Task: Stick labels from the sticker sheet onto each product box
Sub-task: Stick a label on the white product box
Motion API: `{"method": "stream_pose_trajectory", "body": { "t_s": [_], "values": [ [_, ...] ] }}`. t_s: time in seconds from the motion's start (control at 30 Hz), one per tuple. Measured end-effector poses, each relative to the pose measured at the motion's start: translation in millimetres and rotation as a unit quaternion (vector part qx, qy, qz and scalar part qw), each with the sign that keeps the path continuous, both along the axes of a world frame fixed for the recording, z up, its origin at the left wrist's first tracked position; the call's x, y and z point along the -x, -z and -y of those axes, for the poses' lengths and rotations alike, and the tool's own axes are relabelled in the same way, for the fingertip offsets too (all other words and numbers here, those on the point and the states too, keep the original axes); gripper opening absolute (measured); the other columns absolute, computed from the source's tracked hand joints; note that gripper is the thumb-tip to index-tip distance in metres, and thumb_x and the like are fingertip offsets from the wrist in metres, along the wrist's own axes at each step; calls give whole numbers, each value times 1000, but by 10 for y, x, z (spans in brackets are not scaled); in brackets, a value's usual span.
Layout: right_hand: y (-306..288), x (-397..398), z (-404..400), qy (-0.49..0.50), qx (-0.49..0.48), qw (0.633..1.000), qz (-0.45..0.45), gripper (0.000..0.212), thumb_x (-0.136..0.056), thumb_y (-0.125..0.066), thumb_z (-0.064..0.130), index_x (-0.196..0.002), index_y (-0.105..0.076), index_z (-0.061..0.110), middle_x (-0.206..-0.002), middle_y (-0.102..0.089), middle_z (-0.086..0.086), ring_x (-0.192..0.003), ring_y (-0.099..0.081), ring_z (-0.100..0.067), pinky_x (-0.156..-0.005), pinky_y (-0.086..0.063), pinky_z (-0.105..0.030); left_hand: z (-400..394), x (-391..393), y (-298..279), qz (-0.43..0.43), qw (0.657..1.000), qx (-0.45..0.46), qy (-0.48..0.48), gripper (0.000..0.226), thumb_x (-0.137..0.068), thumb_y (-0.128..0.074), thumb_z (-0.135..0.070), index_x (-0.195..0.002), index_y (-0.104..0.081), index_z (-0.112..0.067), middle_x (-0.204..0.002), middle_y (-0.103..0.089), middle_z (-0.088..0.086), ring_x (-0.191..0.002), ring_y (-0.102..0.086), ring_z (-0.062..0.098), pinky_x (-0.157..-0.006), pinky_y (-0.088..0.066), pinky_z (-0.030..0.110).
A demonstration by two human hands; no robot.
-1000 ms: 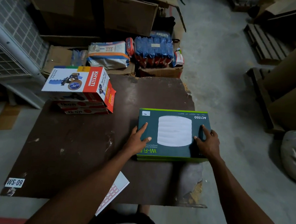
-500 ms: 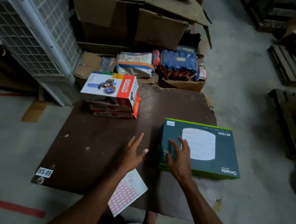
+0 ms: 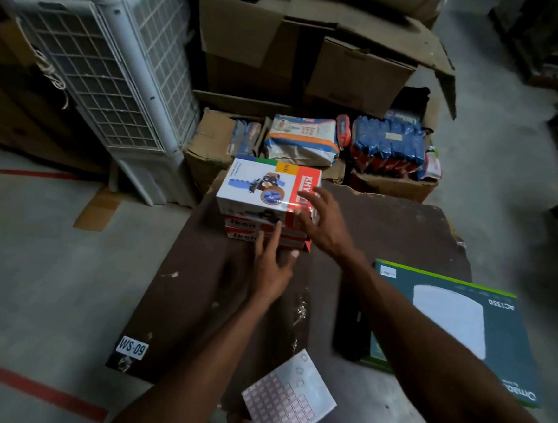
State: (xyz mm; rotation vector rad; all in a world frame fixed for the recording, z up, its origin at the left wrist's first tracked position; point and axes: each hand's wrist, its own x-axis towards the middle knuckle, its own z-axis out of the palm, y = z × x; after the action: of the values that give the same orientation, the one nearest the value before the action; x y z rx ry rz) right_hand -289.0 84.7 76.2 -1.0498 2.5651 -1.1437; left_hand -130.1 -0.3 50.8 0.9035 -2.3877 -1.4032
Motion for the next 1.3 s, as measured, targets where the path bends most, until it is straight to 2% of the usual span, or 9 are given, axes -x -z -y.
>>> {"method": "stream_pose_trajectory", "body": {
  "t_s": [0.1, 0.2, 0.33, 0.43, 0.57, 0.77, 0.93, 1.07, 1.3],
  "values": [
    [-76, 449, 356, 3, -47, 999, -7, 53, -96, -61, 50, -144, -55, 29, -157, -38, -15, -141, -41, -34, -113, -40, -49, 74, 351, -127, -25, 999, -43, -11, 73, -96, -64, -41, -158, -26, -38, -168, -5, 16, -154, -15, 32, -117, -28, 38],
    [14, 838, 579, -1, -104, 995, 1, 71, -88, -46, 80, -145, -48, 39, -158, -37, -11, -142, -41, -34, -110, -42, -57, 102, 609, -146, -21, 997, -64, -28, 74, -96, -63, -45, -156, -21, -47, -168, 6, 16, -154, -9, 37, -118, -32, 51],
    [140, 1091, 700, -14, -139, 990, 31, 88, -75, -40, 94, -148, -37, 46, -163, -24, -7, -146, -32, -39, -111, -39, -65, 112, 715, -59, -2, 995, -95, -29, 77, -96, -61, -45, -159, -16, -43, -167, 13, 17, -155, 4, 36, -120, -24, 51],
    [52, 1078, 742, -30, -159, 985, 67, 77, -81, -52, 83, -149, -34, 50, -166, -16, -5, -149, -25, -42, -111, -36, -68, 109, 708, 75, -10, 992, -124, -26, 79, -93, -62, -52, -158, -18, -43, -168, -4, 16, -154, -11, 32, -121, -25, 46],
    [-43, 1017, 734, -31, -156, 984, 77, 60, -93, -66, 48, -148, -48, 33, -154, -34, -15, -139, -39, -42, -110, -42, -60, 109, 702, 210, -12, 988, -153, -25, 87, -74, -53, -80, -150, -17, -59, -164, -27, 4, -147, -34, 26, -115, -38, 49],
    [-88, 890, 672, 1, -103, 990, 97, 46, -88, -73, 22, -132, -62, 27, -132, -40, -11, -124, -49, -34, -101, -52, -48, -33, 594, 207, -89, 968, -213, -102, 96, -69, -65, -69, -154, -27, -47, -159, -35, 0, -140, -43, 20, -111, -44, 46],
    [-86, 628, 594, -20, -67, 994, 82, 41, -89, -76, 27, -128, -66, 23, -126, -48, -8, -119, -56, -25, -101, -49, -35, -194, 324, 96, -165, 954, -175, -180, 94, -73, -76, -56, -155, -35, -35, -160, -31, 1, -144, -38, 19, -111, -44, 49],
    [-155, 226, 484, -50, 3, 989, 141, 25, -89, -77, 28, -113, -72, 23, -122, -57, 6, -107, -65, -8, -87, -57, -23, -296, 6, -75, -203, 945, -133, -221, 87, -65, -82, -56, -144, -47, -43, -164, -15, 1, -150, -25, 27, -112, -41, 53],
    [-305, -492, 322, -62, 59, 970, 228, 20, -96, -64, 44, -111, -72, 36, -122, -69, 9, -107, -69, -10, -97, -57, -39, -424, -670, -306, -163, 961, -46, -221, 120, -49, -99, -41, -150, -35, -38, -160, -4, -4, -148, -23, 25, -117, -36, 45]
  ]
}}
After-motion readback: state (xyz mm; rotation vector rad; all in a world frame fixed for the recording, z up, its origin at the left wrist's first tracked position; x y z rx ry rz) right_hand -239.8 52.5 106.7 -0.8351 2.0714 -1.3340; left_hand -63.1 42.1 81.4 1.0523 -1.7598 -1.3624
